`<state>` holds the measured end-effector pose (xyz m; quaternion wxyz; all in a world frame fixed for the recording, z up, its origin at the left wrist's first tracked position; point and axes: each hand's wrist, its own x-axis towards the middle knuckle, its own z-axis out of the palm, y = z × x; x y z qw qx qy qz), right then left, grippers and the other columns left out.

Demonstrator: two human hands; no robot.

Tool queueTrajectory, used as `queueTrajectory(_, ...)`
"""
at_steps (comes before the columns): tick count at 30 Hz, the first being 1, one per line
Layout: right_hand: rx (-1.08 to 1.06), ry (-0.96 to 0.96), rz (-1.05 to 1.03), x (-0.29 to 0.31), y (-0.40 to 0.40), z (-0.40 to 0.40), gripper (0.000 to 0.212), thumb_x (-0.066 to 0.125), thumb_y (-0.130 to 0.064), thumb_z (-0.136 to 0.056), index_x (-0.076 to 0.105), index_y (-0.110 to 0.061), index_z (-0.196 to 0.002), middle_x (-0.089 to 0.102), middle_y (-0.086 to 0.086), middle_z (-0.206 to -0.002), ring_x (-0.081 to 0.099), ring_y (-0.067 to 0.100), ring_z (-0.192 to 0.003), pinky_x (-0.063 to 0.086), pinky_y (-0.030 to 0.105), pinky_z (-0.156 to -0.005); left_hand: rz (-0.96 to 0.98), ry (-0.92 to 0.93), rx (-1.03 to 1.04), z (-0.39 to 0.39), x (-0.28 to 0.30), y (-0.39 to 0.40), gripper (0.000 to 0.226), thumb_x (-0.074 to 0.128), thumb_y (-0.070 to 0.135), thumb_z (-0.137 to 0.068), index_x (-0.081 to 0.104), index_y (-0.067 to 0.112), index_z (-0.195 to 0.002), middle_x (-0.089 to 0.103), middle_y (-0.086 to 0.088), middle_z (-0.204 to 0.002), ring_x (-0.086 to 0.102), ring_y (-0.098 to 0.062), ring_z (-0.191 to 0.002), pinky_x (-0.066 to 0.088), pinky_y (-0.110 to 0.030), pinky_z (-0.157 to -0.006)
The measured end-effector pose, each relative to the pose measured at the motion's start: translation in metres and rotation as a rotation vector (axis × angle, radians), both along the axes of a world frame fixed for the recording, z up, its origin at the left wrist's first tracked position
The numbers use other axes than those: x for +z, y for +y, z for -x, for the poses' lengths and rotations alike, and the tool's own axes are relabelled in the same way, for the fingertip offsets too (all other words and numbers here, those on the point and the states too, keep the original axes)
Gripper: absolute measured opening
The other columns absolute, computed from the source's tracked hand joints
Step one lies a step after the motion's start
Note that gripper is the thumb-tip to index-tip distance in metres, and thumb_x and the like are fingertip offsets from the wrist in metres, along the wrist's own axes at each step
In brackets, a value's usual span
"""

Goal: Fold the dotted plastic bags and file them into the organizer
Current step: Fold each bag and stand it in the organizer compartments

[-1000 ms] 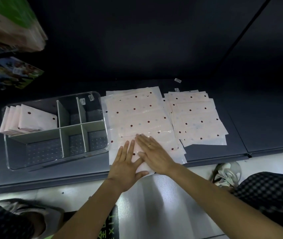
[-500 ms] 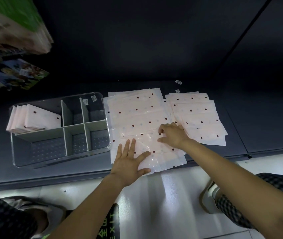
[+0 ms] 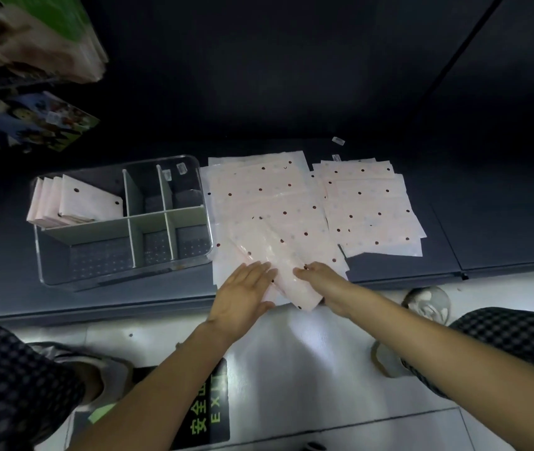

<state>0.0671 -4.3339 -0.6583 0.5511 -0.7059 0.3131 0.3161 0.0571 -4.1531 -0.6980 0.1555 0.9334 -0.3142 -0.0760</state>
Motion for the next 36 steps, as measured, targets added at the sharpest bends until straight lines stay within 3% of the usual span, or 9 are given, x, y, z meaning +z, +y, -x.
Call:
queueTrajectory(4, -0.108, 0.090, -0.191, 0.001, 0.003, 0.020, 0.011, 0.054, -0.022, -0.094, 0.058, -0.015, -0.101, 0.063, 0.005, -0.095, 0.061, 0.018, -0.086, 0.054, 0.032, -0.067, -0.011, -0.101, -0.015, 0.008, 0.001, 0.001, 0.066, 0.084, 0.039, -0.065, 0.064, 0.003, -0.118, 0.067, -0.012, -0.115, 0.065, -0.026, -0.105, 0.051, -0.042, -0.092)
queueTrajectory(10, -0.210, -0.023, -0.153, 0.005, -0.014, 0.022, 0.013, 0.057, 0.002, -0.089, 0.049, -0.008, -0.090, 0.057, 0.010, -0.106, 0.061, 0.024, -0.097, 0.058, 0.036, -0.066, 0.006, -0.164, 0.031, 0.010, 0.002, -0.010, 0.069, 0.082, 0.039, -0.067, 0.062, 0.002, -0.121, 0.066, -0.013, -0.113, 0.063, -0.028, -0.106, 0.049, -0.045, -0.095)
queueTrajectory(15, -0.158, -0.033, -0.301, 0.007, -0.013, 0.024, 0.011, 0.052, -0.001, -0.093, 0.054, -0.011, -0.096, 0.062, 0.005, -0.099, 0.064, 0.017, -0.087, 0.059, 0.031, -0.061, 0.065, -0.188, 0.019, 0.010, 0.000, -0.019, 0.064, 0.086, 0.004, -0.056, 0.065, -0.001, -0.116, 0.065, -0.015, -0.120, 0.063, -0.029, -0.110, 0.053, -0.043, -0.090)
queueTrajectory(18, 0.335, -0.235, 0.189, 0.004, -0.021, 0.022, 0.027, 0.043, -0.021, -0.099, 0.040, -0.016, -0.125, 0.058, 0.005, -0.110, 0.059, 0.021, -0.100, 0.049, 0.027, -0.077, 0.061, -0.093, 0.016, 0.010, -0.005, -0.014, 0.066, 0.067, -0.011, -0.072, 0.050, 0.002, -0.134, 0.048, -0.015, -0.140, 0.048, -0.029, -0.128, 0.036, -0.034, -0.109)
queueTrajectory(21, 0.797, -0.635, 0.565, -0.004, -0.043, 0.016, 0.052, 0.039, 0.000, -0.092, 0.034, -0.018, -0.140, 0.047, 0.000, -0.136, 0.040, 0.015, -0.127, 0.034, 0.020, -0.094, 0.109, 0.080, -0.010, 0.011, -0.016, -0.001, 0.071, 0.034, -0.011, -0.085, 0.018, 0.014, -0.150, 0.013, -0.003, -0.158, 0.008, -0.018, -0.146, -0.005, -0.017, -0.115)
queueTrajectory(24, 1.154, -0.747, 0.541, -0.012, -0.051, 0.015, 0.076, 0.048, 0.010, -0.082, 0.025, -0.022, -0.147, 0.028, -0.013, -0.150, 0.015, 0.003, -0.137, 0.013, 0.010, -0.109, 0.239, 0.132, 0.016, 0.013, -0.016, 0.003, 0.072, 0.039, -0.016, -0.080, 0.031, 0.012, -0.146, 0.030, -0.016, -0.150, 0.024, -0.027, -0.142, 0.029, -0.031, -0.113)
queueTrajectory(29, 0.876, -0.782, 0.402, -0.030, -0.025, 0.011, 0.052, 0.064, -0.002, -0.079, 0.058, -0.018, -0.128, 0.060, -0.003, -0.123, 0.041, 0.018, -0.116, 0.034, 0.025, -0.099, 0.375, 0.189, 0.086, 0.010, -0.020, 0.005, 0.068, 0.046, -0.015, -0.078, 0.047, 0.017, -0.138, 0.050, -0.009, -0.120, 0.042, -0.020, -0.114, 0.039, -0.022, -0.092)
queueTrajectory(32, 0.538, -0.651, 0.292, -0.031, -0.011, -0.001, 0.024, 0.065, 0.002, -0.080, 0.072, -0.008, -0.101, 0.069, 0.008, -0.096, 0.050, 0.021, -0.094, 0.042, 0.024, -0.085, 0.395, 0.138, 0.330, 0.006, -0.020, 0.004, 0.029, 0.062, 0.009, -0.087, 0.067, 0.019, -0.114, 0.065, 0.003, -0.105, 0.050, -0.020, -0.106, 0.031, -0.028, -0.087)
queueTrajectory(36, 0.411, -0.415, 0.320, -0.031, -0.002, -0.022, 0.036, 0.064, -0.020, -0.088, 0.043, -0.015, -0.058, 0.046, -0.009, -0.048, 0.037, 0.010, -0.051, 0.030, 0.018, -0.050, 0.476, 0.242, 0.759, -0.001, -0.015, 0.001, 0.013, 0.065, 0.024, -0.088, 0.068, 0.019, -0.100, 0.071, 0.006, -0.088, 0.055, -0.019, -0.100, 0.027, -0.027, -0.081)
